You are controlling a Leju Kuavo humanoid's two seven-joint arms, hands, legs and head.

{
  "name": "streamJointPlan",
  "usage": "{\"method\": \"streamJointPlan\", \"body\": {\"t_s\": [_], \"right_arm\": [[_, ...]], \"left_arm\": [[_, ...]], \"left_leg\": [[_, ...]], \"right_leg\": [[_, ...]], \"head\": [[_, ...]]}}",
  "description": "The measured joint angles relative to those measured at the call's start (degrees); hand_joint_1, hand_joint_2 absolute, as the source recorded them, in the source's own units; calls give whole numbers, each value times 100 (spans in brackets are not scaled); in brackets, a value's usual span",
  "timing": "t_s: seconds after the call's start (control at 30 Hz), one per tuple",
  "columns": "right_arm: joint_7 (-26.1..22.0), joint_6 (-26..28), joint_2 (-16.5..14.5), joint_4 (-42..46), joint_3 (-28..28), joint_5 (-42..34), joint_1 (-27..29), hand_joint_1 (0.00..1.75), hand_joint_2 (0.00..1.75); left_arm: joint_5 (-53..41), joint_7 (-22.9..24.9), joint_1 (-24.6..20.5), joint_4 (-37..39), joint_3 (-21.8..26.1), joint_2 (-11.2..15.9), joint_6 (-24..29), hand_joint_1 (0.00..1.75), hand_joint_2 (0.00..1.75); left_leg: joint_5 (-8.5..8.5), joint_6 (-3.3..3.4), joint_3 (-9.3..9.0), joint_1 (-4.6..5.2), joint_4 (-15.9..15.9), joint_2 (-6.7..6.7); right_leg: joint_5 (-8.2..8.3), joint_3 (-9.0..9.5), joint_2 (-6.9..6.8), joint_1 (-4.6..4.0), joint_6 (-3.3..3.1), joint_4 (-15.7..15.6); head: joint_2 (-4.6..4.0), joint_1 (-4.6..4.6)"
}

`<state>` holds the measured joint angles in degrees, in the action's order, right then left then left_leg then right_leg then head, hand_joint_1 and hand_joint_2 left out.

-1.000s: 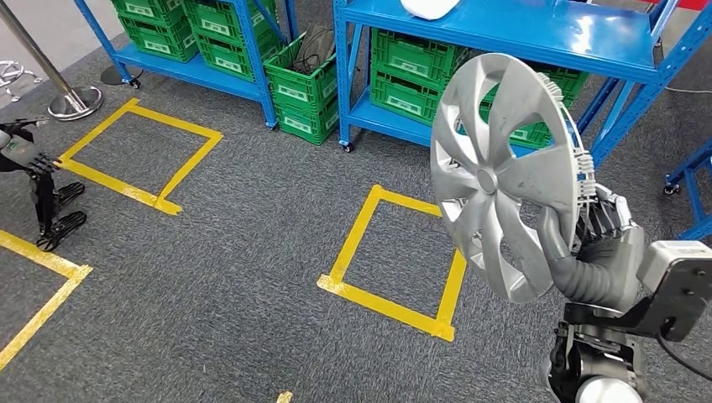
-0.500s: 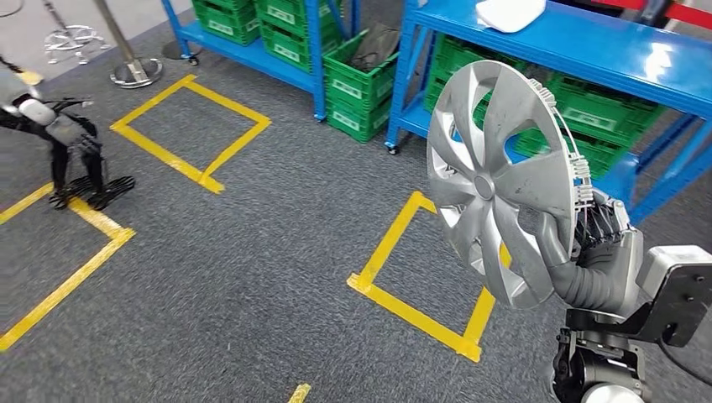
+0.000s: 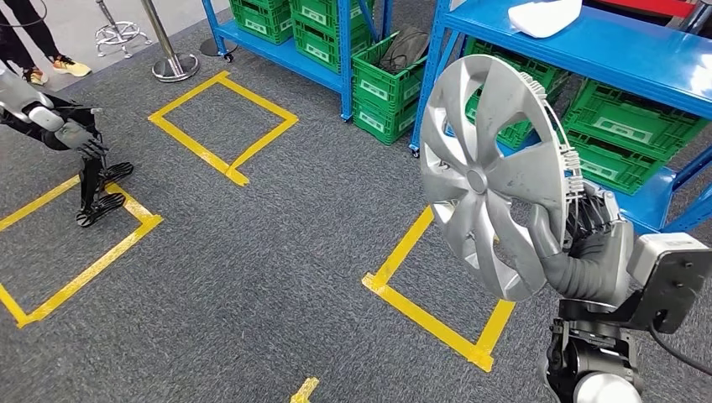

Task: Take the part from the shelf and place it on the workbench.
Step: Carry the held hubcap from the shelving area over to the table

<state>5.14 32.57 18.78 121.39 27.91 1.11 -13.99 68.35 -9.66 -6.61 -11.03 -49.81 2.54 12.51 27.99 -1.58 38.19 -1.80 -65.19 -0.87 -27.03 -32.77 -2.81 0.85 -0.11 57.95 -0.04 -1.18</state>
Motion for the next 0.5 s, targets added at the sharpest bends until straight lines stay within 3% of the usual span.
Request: {"method": "streamJointPlan", "body": {"t_s": [0.07,0.1,0.17,0.23,0.27,0.33,0.4,0.43,0.5], "right_arm": [[1,0,0,0,4,-2,-9,175,175],[1,0,0,0,5,-2,-13,175,175],[1,0,0,0,7,-2,-19,175,175],[4,-1,3,0,9,-3,-19,175,175],[6,-1,5,0,9,-4,-21,175,175],[7,0,8,-1,9,-4,-25,175,175],[8,0,9,-9,9,-5,-14,175,175],[8,-1,9,-15,9,-6,-8,175,175],[9,-2,9,-21,9,-7,-10,175,175]], "left_arm": [[1,-1,-17,-3,-2,-2,-1,0,0],[1,-2,-23,-4,-3,-4,-1,0,0],[1,-3,-20,-5,-8,-3,-1,0,0],[0,-5,-9,-4,-16,-2,-1,0,0],[0,-6,-9,-4,-21,-1,-1,0,0],[0,-10,-12,-3,-28,4,-4,0,0],[0,-12,-11,-3,-35,5,-9,0,0],[0,-11,-9,-3,-40,4,-11,0,0],[0,-11,-7,-4,-48,2,-12,0,0]], "left_leg": [[-119,19,-344,7,565,-117],[-108,47,-396,23,651,-130],[-135,130,-397,50,651,-36],[-171,204,-401,43,688,45],[-186,239,-406,36,706,85],[-197,282,-395,46,710,177],[-198,295,-388,72,702,287],[-197,295,-388,80,694,347],[-191,286,-386,82,669,464]], "right_leg": [[-36,-2,-60,-13,87,49],[-41,-3,-88,-19,132,62],[-31,1,-143,-8,215,53],[-127,-65,-77,21,274,166],[-262,-172,10,31,290,387],[-612,-519,180,38,296,1127],[-751,-790,229,36,287,1685],[-659,-792,238,36,276,1660],[-277,-529,306,42,247,1020]], "head": [[0,-44],[0,-48],[0,-32],[0,-7],[0,23],[0,108],[0,169],[0,189],[0,225]]}}
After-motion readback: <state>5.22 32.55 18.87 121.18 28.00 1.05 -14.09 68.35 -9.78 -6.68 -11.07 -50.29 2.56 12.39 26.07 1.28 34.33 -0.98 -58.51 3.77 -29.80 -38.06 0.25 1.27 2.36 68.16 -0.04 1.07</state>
